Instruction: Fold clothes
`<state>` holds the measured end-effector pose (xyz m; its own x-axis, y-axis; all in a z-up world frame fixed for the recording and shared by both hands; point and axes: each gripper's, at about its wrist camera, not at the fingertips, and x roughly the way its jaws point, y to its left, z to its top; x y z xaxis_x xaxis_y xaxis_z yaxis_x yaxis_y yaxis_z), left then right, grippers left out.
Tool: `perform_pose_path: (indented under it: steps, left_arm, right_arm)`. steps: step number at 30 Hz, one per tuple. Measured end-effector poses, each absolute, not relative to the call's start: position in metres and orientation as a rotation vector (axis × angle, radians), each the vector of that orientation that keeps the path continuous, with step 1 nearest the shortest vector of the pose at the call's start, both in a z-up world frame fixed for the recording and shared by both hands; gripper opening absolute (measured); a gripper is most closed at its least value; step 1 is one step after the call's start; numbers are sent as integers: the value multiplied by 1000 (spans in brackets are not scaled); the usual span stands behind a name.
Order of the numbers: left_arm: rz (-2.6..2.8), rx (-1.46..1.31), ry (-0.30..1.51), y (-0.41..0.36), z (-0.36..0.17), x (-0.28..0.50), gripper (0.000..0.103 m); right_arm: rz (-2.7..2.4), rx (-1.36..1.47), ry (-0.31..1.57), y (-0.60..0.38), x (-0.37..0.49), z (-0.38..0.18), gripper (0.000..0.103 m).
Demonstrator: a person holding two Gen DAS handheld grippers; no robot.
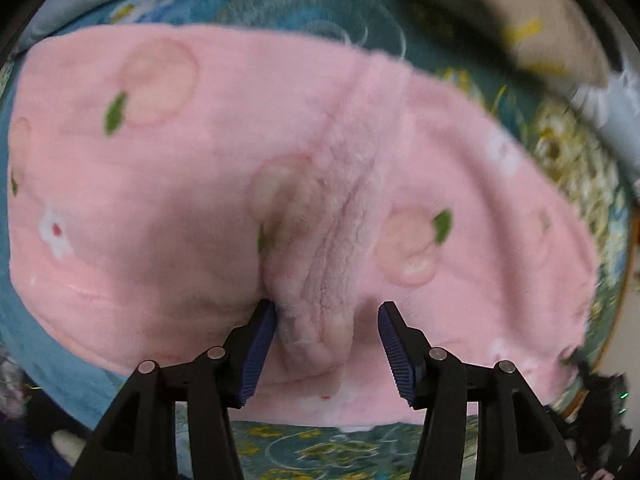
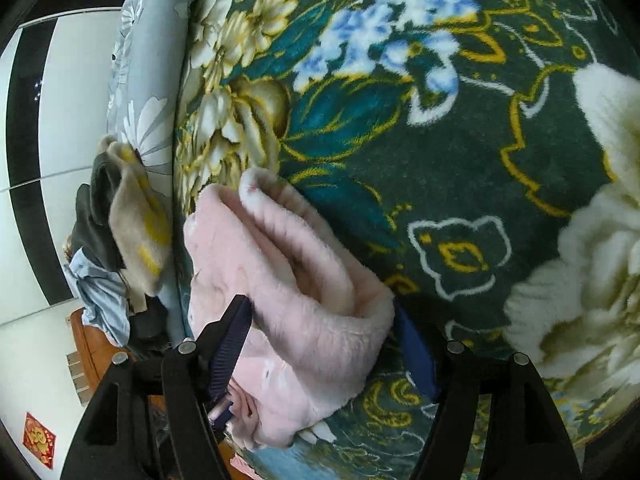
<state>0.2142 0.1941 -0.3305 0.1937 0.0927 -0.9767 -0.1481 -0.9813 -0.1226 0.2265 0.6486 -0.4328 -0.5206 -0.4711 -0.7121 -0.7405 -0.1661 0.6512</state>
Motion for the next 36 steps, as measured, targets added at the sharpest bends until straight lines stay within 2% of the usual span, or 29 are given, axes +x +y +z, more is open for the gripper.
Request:
perform_pose_path:
  steps: [4,5,6,8,11,15,25,30,36]
  left_arm:
    - [1868,-2261,88,197,-319,222,59]
    - [1862,-2258,78,196,-315,224,59]
    - [1863,-2257,53,191,-310,227,59]
    - [1864,-2256,3,182,-301,232,59]
    - [1884,-2253,-91,159,-286,240,59]
    - [1924,-2244,-218,117,-266,247,59]
    - [1991,-2191,-372,-15,-228,228,59]
    - [2037,-2145,-477,-77,-214,205,61]
    - [2057,-2140,-639,-140,-224,188,62]
  right_arm:
    - [1692,-1411,1885,649,220,-439,72]
    - [1685,-1406,1892,649,219,-439,69]
    - [1685,-1407,1893,650,218,-438,65]
    - [1705,-1440,1851,649,213,-433,43]
    - [1775,-1457,1819,648,207,-418,33]
    - [1902,-1425,1770,640,200,-384,31]
    - [2282,-1369,1570,554,150,-274,29]
    - [2473,-1408,1494,475,111,-224,29]
    - [2695,-1661,1245,340,58,-197,29]
